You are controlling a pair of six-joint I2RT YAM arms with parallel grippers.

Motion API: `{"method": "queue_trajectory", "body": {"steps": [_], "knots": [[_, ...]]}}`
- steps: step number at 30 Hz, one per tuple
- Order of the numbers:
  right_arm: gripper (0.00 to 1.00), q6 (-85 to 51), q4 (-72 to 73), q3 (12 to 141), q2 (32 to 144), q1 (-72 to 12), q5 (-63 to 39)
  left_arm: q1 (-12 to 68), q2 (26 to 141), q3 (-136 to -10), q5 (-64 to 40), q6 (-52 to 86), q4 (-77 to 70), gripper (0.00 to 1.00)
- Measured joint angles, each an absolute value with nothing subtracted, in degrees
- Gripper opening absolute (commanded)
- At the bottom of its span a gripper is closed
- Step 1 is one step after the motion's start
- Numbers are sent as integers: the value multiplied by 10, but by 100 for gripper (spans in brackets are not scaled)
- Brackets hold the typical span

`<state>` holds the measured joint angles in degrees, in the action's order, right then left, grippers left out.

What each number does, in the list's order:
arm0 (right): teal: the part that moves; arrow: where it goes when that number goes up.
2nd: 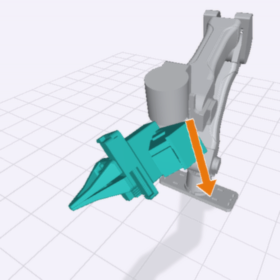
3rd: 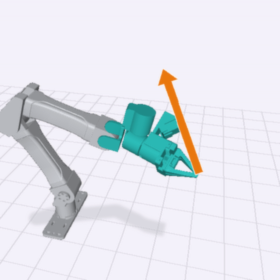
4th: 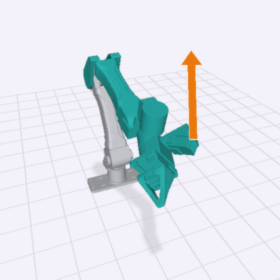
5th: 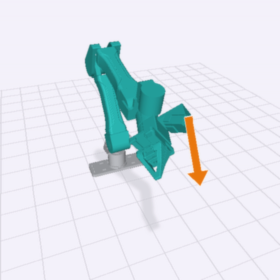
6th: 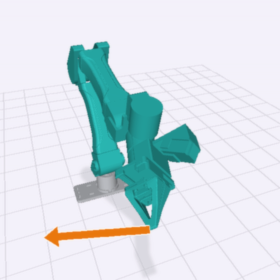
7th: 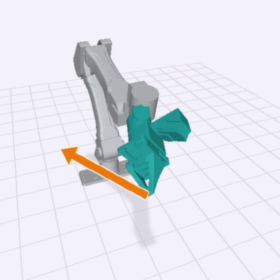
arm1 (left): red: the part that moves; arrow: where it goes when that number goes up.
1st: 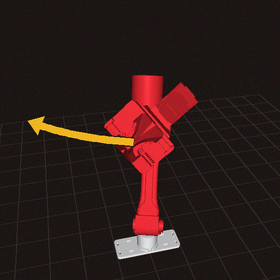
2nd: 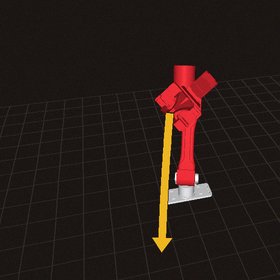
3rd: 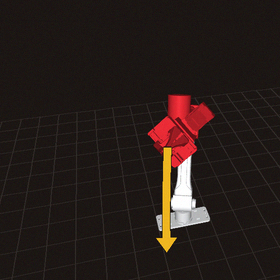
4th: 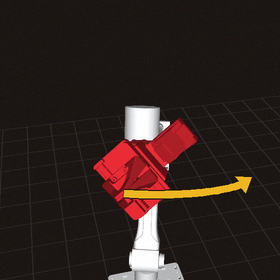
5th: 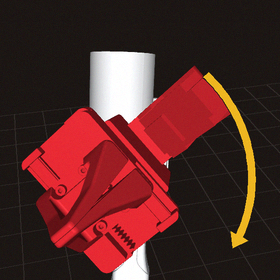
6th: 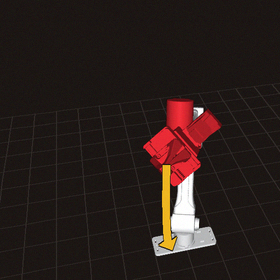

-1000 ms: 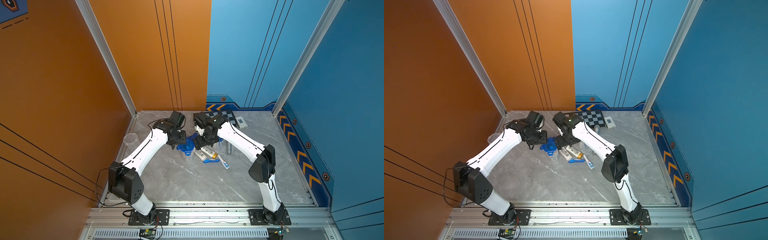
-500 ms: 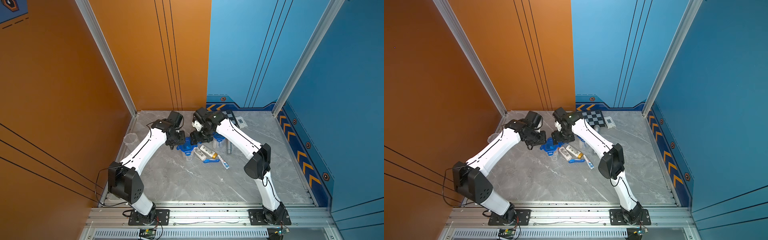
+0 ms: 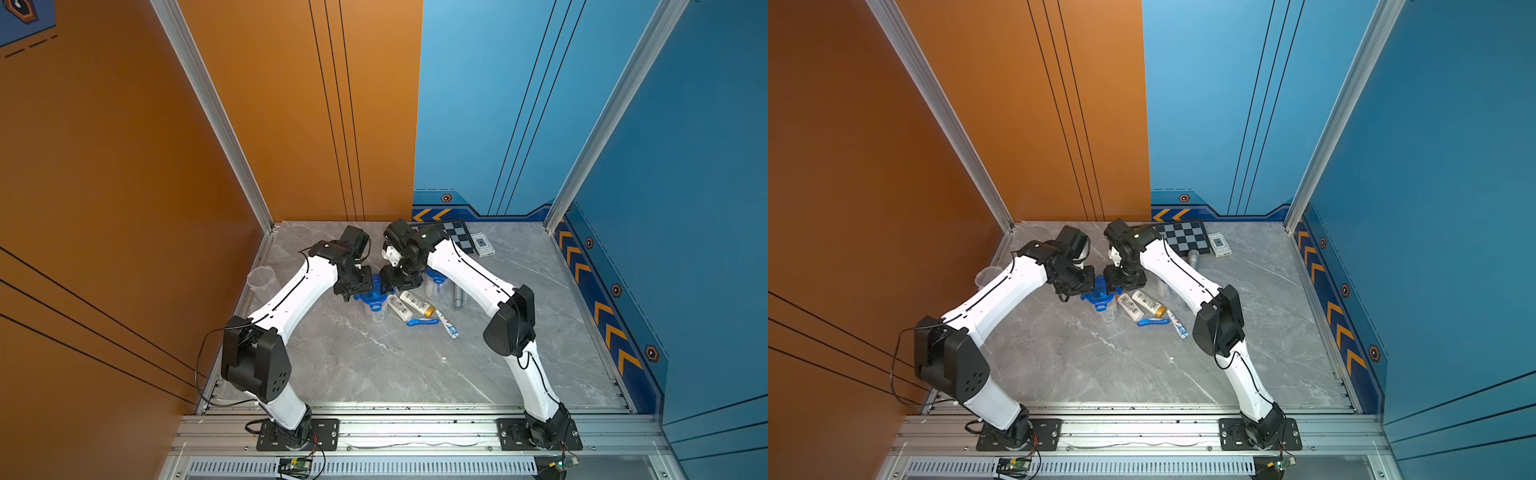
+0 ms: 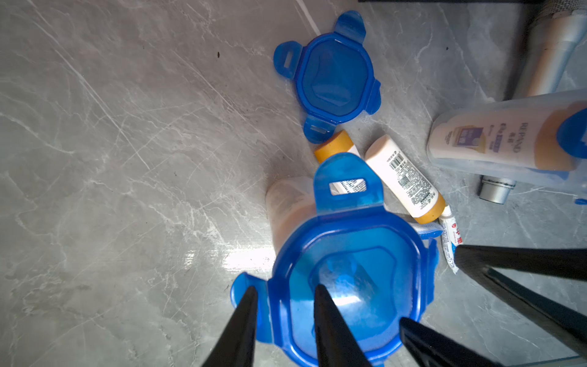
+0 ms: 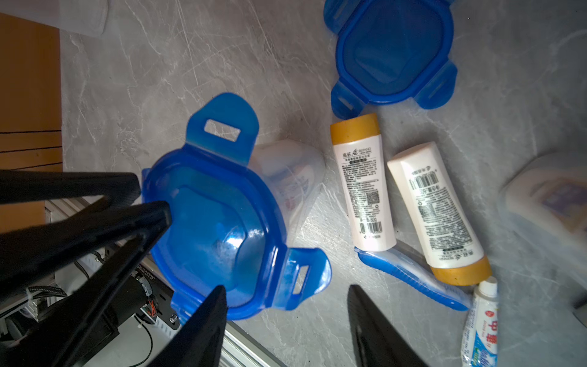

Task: Pack away toiletry kits
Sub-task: Close the fastener on the container.

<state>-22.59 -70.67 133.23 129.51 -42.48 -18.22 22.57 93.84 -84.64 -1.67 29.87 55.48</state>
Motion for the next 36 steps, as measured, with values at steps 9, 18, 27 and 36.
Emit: {"method": "queue_trajectory", "body": {"steps": [9, 18, 27, 36], "knots": [[57, -228, -699, 1332, 1297, -426, -195, 226, 938, -837, -22, 311, 536, 24], [53, -243, -669, 1300, 1296, -422, -239, 217, 912, -790, -49, 343, 483, 28], [52, -269, -625, 1253, 1282, -405, -296, 199, 897, -751, -92, 384, 425, 33], [52, -286, -618, 1238, 1278, -401, -314, 190, 893, -713, -114, 436, 335, 37]]}}
